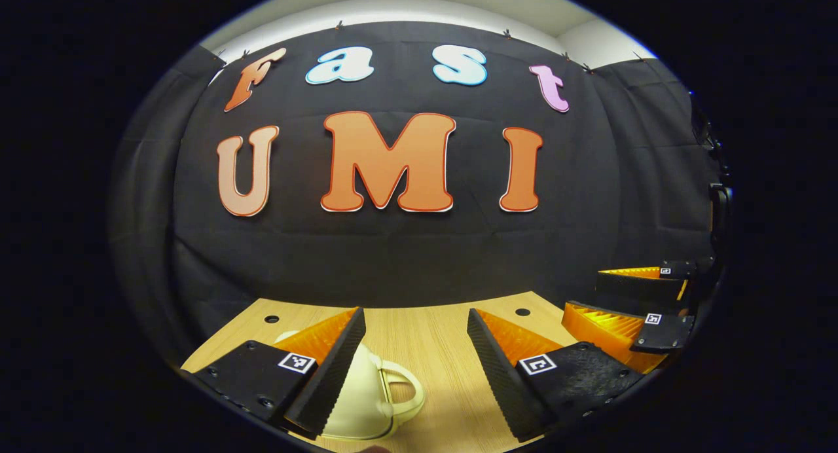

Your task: First open the suitcase, pack the skin care products into it, and then close the suitcase.

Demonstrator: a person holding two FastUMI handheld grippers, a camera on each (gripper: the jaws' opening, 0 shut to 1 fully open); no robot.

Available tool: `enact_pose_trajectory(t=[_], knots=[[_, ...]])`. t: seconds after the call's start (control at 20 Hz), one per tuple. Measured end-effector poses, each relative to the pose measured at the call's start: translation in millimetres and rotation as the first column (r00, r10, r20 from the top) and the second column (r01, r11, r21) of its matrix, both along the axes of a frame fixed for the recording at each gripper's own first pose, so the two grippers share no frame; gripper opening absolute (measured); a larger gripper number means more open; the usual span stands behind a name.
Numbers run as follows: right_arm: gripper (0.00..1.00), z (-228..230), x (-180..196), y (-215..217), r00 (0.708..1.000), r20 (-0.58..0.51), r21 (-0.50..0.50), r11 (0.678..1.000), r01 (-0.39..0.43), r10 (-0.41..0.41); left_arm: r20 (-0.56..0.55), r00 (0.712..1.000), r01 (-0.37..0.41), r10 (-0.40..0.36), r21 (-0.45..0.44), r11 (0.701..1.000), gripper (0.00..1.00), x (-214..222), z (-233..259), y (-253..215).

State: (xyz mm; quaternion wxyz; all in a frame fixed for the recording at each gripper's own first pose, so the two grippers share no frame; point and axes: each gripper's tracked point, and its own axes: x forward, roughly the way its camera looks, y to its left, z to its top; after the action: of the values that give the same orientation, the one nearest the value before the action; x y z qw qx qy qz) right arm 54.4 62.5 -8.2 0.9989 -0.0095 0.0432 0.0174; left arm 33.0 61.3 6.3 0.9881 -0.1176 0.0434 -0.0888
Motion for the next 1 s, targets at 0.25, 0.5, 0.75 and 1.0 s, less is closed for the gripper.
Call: enact_pose_trajectory(t=[0.25,0.5,0.75,1.0], knots=[[0.91,1.6,2.5,11.4,0.999,-0.013,-0.001,0.999,0.035,-0.035,0.022,0.999,0.033,-0.034,0.034,0.999,0.97,-1.4,-8.3,4.7],[0.91,2.5,0.4,18.8,0.998,-0.020,-0.036,0.998,0.060,-0.060,0.045,0.997,0.060,-0.063,0.059,0.996,0.96,8.9,-16.7,14.9],[0.91,6.8,-1.9,17.3,0.995,-0.013,-0.042,0.994,0.102,-0.103,0.068,0.993,0.086,-0.093,0.102,0.991,0.96,26.3,-27.3,17.9],[0.91,0.7,-2.1,6.2,0.993,-0.011,-0.062,0.991,0.120,-0.121,0.047,0.994,0.096,-0.101,0.111,0.989,0.96,40.4,-38.4,18.8]])
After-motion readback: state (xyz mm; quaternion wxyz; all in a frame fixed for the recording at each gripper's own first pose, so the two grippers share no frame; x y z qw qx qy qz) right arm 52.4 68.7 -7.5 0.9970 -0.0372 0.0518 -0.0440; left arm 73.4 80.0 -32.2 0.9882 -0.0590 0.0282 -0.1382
